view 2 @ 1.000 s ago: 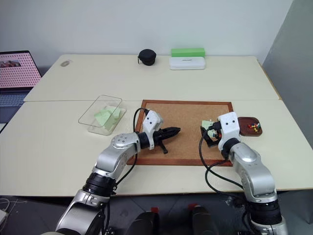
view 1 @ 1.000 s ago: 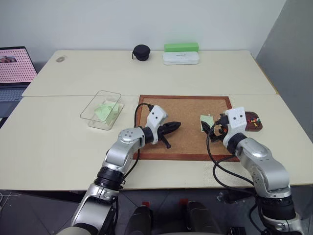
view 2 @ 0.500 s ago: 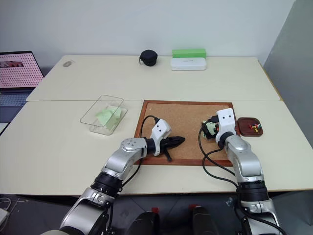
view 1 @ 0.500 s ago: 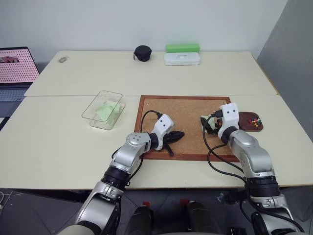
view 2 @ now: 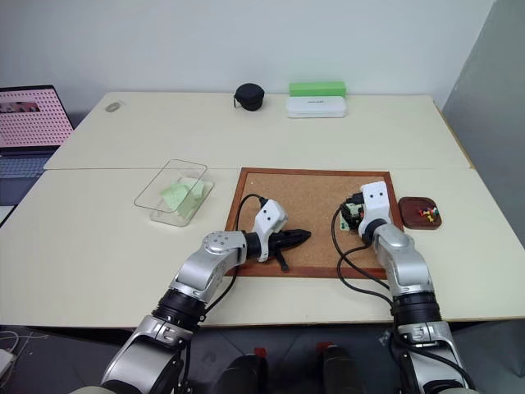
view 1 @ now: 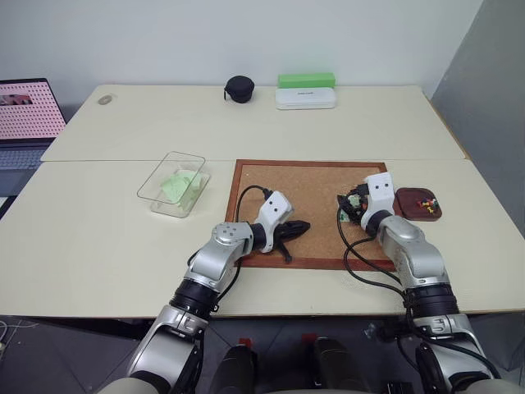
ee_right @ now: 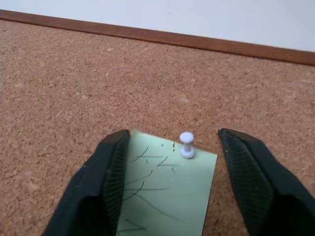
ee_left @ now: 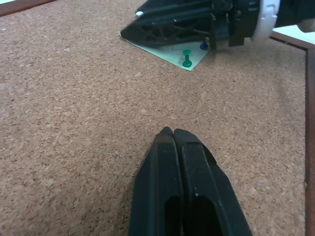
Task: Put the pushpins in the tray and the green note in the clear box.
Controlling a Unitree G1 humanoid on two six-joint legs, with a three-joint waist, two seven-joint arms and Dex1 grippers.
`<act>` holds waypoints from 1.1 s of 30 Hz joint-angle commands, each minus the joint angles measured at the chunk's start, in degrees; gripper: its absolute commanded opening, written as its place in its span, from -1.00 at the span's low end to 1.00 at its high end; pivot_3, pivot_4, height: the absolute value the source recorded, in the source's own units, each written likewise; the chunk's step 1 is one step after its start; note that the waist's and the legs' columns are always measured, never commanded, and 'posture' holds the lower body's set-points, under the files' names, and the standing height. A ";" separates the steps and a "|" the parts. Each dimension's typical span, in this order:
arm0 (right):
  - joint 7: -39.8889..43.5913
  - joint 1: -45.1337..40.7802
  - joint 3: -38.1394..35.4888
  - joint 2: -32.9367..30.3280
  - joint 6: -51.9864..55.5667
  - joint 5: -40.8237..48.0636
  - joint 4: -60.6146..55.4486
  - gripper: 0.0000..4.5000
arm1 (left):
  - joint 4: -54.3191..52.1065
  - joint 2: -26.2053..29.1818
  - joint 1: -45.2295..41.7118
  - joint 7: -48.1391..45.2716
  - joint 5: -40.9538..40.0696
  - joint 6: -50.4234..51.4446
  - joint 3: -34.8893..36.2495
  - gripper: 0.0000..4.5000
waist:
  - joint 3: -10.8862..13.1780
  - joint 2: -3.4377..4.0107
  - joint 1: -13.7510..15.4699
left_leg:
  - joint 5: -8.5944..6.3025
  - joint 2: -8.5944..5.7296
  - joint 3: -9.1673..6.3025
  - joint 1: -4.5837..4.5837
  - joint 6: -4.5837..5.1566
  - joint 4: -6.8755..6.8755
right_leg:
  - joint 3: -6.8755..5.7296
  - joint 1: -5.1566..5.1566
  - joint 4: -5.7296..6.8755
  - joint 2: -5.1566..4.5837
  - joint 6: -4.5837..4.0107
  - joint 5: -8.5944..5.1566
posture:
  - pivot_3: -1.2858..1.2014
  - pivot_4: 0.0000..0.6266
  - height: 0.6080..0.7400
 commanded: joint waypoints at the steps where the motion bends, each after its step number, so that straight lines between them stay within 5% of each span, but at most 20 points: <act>1: 0.35 -1.92 -1.28 -0.21 -2.36 -0.38 0.87 -0.08 | -1.20 0.21 0.28 -0.64 -0.07 0.89 -0.09 -1.00 | 0.00 0.00 0.00 | 0.00 0.00 0.00 0.00 0.00 0.00 | 0.00 0.00 0.00 0.00 0.00 0.00 | 0.03 -0.52 1.00; 10: 0.56 -3.19 -1.37 0.04 -3.85 -0.45 3.83 -0.98 | -2.41 0.64 0.80 -0.83 -0.06 1.75 -0.28 -1.00 | 0.00 0.00 -0.08 | 0.00 0.00 0.02 0.04 0.00 0.01 | 0.03 0.00 0.08 0.00 0.00 0.00 | 0.03 -0.52 1.00; 33: 3.17 -0.86 -0.78 1.32 -4.61 0.34 -4.55 -1.00 | -1.70 -0.27 -0.46 0.00 -0.03 7.32 -0.22 -1.00 | 0.01 0.01 -0.52 | 0.00 0.00 0.02 0.06 0.00 0.02 | 0.04 -0.06 0.22 0.01 0.10 -0.07 | 0.03 -0.52 1.00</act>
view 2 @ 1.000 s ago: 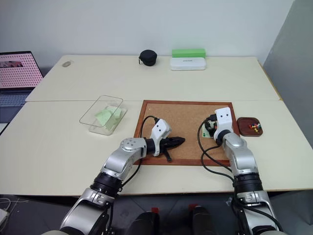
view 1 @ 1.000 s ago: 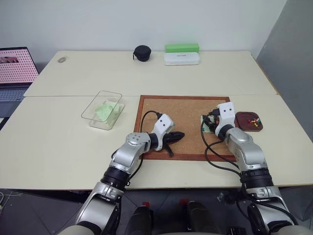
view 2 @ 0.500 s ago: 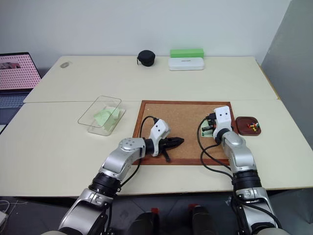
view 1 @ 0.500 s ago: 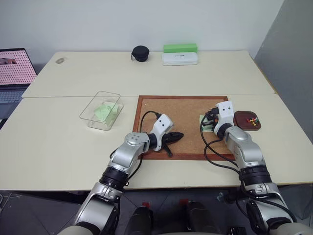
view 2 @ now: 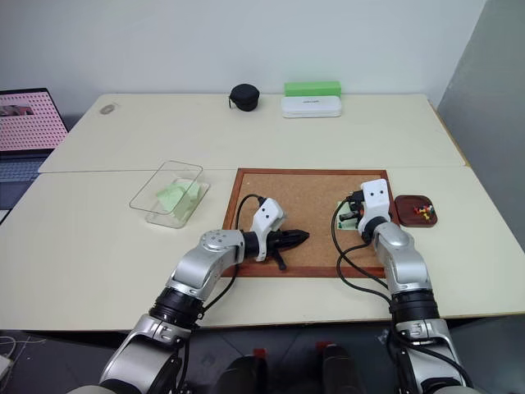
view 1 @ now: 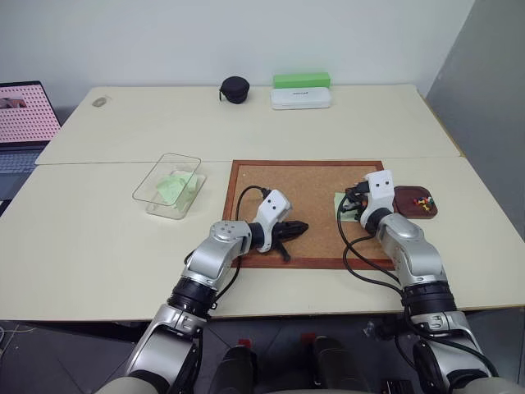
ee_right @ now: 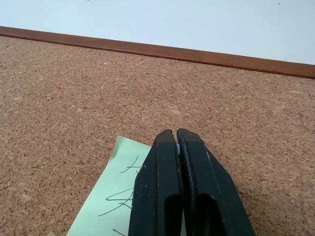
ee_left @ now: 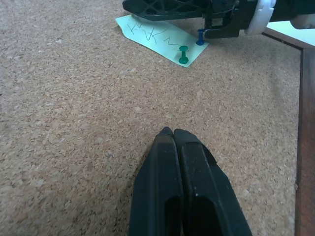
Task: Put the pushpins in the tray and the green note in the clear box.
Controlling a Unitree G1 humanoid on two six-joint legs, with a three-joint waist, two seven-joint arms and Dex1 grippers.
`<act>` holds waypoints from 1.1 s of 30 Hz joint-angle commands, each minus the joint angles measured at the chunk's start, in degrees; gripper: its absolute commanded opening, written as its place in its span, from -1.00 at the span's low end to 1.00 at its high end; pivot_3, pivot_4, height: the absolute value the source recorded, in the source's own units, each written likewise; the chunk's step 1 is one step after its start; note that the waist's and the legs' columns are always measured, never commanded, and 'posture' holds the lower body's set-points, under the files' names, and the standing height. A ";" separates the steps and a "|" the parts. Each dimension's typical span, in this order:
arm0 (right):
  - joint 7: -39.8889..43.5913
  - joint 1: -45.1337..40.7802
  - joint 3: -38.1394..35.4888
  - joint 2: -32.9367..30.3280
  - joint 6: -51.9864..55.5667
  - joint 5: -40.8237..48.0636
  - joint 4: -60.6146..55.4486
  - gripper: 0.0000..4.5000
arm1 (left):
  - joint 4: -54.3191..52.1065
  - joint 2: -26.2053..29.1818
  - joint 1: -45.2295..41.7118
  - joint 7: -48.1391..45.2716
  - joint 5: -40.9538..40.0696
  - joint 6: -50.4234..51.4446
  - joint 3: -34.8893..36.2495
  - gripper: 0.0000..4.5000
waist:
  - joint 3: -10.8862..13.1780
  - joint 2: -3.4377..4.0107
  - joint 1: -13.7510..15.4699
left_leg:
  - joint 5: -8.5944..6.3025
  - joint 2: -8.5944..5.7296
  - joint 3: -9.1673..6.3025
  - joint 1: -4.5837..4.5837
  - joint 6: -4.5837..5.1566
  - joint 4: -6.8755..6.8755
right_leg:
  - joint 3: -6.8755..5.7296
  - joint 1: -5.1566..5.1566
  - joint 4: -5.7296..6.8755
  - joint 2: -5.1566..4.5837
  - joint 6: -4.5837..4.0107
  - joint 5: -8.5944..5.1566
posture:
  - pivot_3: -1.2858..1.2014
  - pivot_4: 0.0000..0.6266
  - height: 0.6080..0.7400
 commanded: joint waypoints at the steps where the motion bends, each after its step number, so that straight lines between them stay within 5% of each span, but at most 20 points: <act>1: 0.99 -0.33 0.05 0.39 -0.43 0.81 -6.43 -1.00 | 0.53 -0.02 0.16 -0.21 0.10 1.14 -0.49 -1.00 | 0.00 0.00 -0.01 | 0.00 0.00 0.00 0.00 0.00 0.00 | 0.00 0.00 0.00 0.00 0.00 0.00 | 0.03 -0.52 1.00; 19: -0.55 3.08 -1.32 0.08 3.18 0.65 -13.83 -1.00 | -0.54 0.58 0.51 -1.14 0.45 0.24 -0.91 -1.00 | 0.00 0.00 0.06 | 0.00 0.00 -0.01 0.00 0.00 0.00 | -0.01 0.00 0.01 -0.01 0.04 -0.03 | 0.03 -0.52 1.00; 33: -7.08 11.78 -10.67 -5.49 10.59 -0.66 -27.32 -1.00 | -6.19 0.28 -1.80 -1.33 -0.76 1.27 -1.04 -1.00 | 0.04 0.00 0.27 | 0.00 0.00 0.01 -0.05 0.00 -0.01 | 0.01 -0.05 -0.02 0.01 0.16 -0.10 | 0.03 -0.52 1.00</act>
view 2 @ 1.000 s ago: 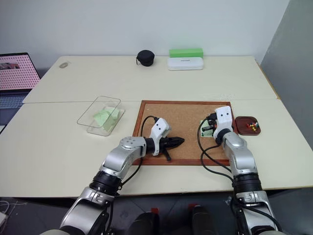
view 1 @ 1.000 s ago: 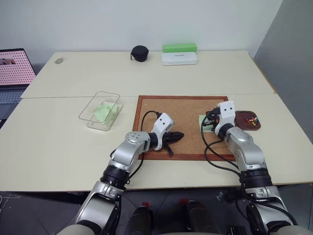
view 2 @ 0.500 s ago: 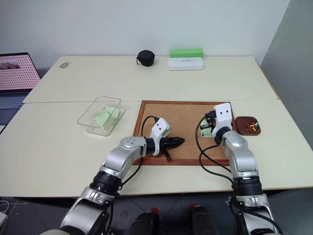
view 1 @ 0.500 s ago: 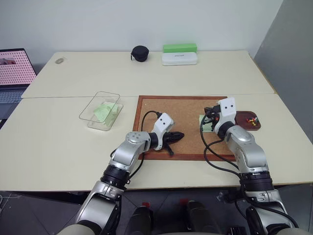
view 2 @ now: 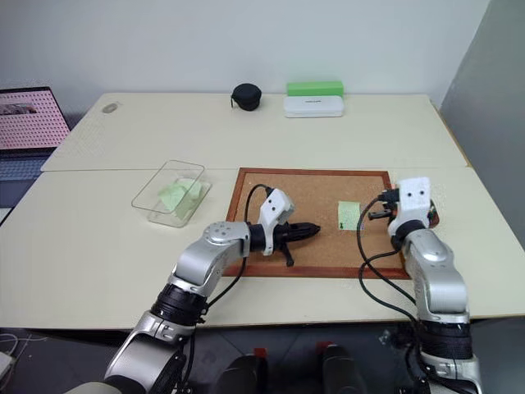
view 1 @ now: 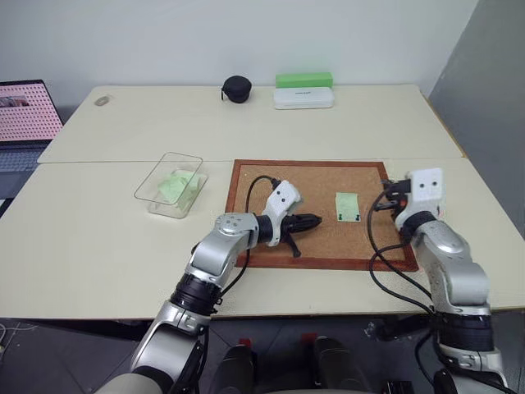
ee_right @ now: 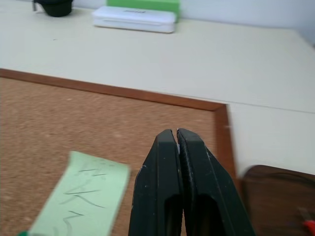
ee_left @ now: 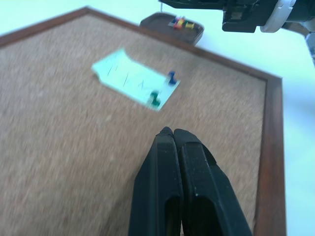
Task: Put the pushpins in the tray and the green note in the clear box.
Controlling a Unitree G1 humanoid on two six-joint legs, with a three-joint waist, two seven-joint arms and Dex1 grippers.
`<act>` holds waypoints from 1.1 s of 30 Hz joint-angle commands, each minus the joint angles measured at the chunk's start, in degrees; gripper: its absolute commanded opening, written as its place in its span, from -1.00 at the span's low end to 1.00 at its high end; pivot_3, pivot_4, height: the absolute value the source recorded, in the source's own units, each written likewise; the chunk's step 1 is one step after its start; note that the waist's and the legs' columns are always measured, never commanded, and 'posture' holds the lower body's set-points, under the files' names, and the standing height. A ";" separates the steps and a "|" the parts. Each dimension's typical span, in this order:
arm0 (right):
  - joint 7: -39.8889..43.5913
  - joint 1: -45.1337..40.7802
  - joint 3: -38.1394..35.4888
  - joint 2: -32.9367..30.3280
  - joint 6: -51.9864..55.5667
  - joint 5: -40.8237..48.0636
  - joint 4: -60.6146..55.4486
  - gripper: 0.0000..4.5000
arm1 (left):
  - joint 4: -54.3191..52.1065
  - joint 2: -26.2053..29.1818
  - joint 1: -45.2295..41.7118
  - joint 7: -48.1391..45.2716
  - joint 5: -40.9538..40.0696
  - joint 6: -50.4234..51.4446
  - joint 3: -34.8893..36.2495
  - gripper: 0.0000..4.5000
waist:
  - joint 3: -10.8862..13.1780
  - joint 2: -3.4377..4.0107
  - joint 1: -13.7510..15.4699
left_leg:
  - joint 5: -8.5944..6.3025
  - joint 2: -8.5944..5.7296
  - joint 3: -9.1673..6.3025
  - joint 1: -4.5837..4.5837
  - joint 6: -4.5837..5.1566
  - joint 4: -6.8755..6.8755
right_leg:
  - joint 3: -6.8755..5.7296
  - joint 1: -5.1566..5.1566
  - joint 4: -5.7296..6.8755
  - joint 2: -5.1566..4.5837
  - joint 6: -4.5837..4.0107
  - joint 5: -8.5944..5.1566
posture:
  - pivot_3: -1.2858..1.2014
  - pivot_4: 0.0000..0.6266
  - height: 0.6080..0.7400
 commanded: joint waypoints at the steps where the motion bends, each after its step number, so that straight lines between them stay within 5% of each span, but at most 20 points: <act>1: -2.47 0.19 -3.18 -1.57 0.94 -1.07 -1.53 -1.00 | 1.03 1.22 -0.35 0.28 2.08 -2.17 -1.25 -1.00 | 0.00 0.00 -0.07 | 0.00 0.00 0.00 0.01 0.00 0.00 | 0.00 0.00 0.01 0.00 0.00 0.00 | 0.03 -0.52 1.00; 13: -2.85 -1.90 -6.12 -3.03 3.49 -0.07 3.97 -1.00 | 13.76 -0.05 0.47 2.83 5.92 -7.84 -2.56 -1.00 | -0.02 0.00 0.23 | 0.00 -0.02 0.01 0.03 0.00 0.00 | 0.00 0.05 -0.02 -0.02 0.00 0.00 | 0.03 -0.52 1.00; 30: 0.47 -10.60 -6.49 -5.43 -6.58 -0.27 27.48 -1.00 | 13.66 0.12 0.84 3.33 6.31 -8.56 -1.49 -1.00 | -0.06 0.06 0.19 | 0.00 -0.04 0.04 0.07 0.01 0.01 | 0.02 0.10 -0.02 -0.02 0.00 0.00 | 0.03 -0.52 1.00; 33: 0.83 -11.18 -6.41 -5.62 -7.51 -0.40 28.85 -0.72 | 13.01 0.23 1.38 3.65 6.29 -8.33 -1.37 -1.00 | -0.07 0.06 0.19 | 0.00 -0.03 0.04 0.08 0.01 0.01 | 0.02 0.10 -0.02 -0.02 0.00 0.00 | 0.03 -0.52 1.00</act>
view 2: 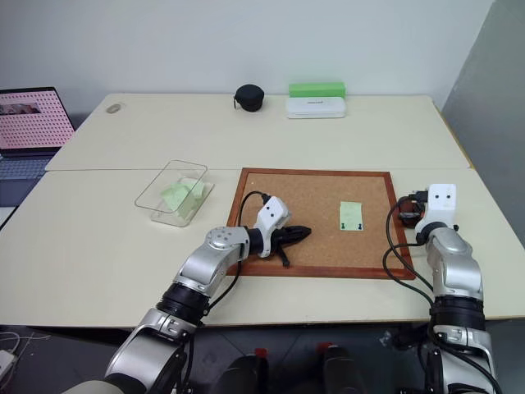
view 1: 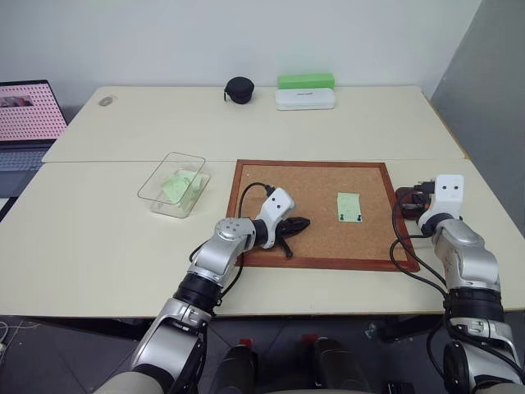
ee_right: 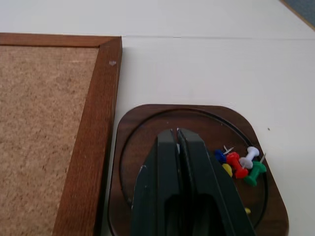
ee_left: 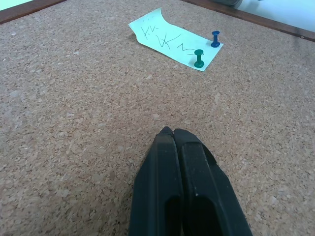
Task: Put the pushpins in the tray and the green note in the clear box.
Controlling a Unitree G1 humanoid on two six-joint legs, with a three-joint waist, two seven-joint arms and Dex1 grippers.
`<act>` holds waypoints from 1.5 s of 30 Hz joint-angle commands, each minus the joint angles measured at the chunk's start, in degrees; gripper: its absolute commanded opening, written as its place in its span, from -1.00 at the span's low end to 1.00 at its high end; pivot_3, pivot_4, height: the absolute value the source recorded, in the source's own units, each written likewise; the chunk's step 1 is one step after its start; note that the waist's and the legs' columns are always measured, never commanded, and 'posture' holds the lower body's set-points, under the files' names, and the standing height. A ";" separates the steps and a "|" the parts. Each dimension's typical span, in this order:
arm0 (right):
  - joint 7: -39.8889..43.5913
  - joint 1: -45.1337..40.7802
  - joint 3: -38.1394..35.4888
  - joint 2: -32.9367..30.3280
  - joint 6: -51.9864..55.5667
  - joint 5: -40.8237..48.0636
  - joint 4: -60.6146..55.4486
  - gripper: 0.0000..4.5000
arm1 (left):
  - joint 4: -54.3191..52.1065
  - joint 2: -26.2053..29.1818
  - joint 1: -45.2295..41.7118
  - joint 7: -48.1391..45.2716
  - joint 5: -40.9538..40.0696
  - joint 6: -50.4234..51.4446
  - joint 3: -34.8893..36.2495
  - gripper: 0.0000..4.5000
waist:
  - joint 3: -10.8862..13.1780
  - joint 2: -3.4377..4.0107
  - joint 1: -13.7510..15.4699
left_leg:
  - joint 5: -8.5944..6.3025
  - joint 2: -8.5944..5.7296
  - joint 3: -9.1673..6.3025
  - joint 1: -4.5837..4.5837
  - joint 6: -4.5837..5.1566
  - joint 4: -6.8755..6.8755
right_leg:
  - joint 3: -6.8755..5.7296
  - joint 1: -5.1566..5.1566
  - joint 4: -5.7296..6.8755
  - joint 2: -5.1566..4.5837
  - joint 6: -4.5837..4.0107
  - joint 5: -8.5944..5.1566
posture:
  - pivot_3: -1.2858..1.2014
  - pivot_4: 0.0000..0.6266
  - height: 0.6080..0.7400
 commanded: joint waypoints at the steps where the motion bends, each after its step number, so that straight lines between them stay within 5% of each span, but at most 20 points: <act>1: 0.56 -1.49 -0.44 -1.01 -2.34 0.48 0.43 -0.59 | 0.42 0.58 2.15 1.00 1.59 1.68 -0.85 -1.00 | 0.00 0.00 0.00 | 0.00 0.00 -0.01 0.00 0.00 0.00 | 0.00 0.00 0.00 0.00 0.00 0.00 | 0.03 -0.52 1.00; 16: 0.67 0.31 3.34 -2.95 -4.96 -3.20 -1.71 0.96 | -0.23 1.05 1.83 1.13 1.21 2.51 -0.47 -1.00 | 0.00 0.01 -0.17 | 0.00 0.02 0.00 0.01 0.00 -0.01 | 0.01 0.00 0.01 0.02 0.00 0.00 | 0.03 -0.52 1.00; 24: 0.54 2.11 8.12 -6.12 -9.74 -9.37 -3.17 0.99 | 0.09 1.16 1.59 0.76 1.45 1.98 -0.81 -1.00 | 0.00 0.01 -0.16 | 0.00 0.01 0.01 0.02 0.00 -0.01 | 0.02 0.00 0.01 0.02 0.00 0.00 | 0.03 -0.52 1.00; 35: 21.03 12.16 9.06 -5.06 1.68 9.17 -23.67 0.99 | -0.85 1.16 1.88 0.42 0.96 2.70 -0.81 -1.00 | 0.00 0.00 -0.12 | 0.00 0.02 -0.02 0.01 0.00 -0.01 | -0.01 0.00 0.00 0.03 0.01 -0.01 | 0.03 -0.52 1.00; 45: 21.30 12.80 14.08 -1.93 2.78 9.16 -24.98 0.99 | -1.10 1.71 1.57 -0.20 1.00 2.93 -0.64 -1.00 | 0.01 -0.01 -0.22 | 0.00 0.04 -0.05 -0.01 0.00 -0.01 | -0.04 0.00 -0.05 0.05 0.01 -0.02 | 0.03 -0.52 1.00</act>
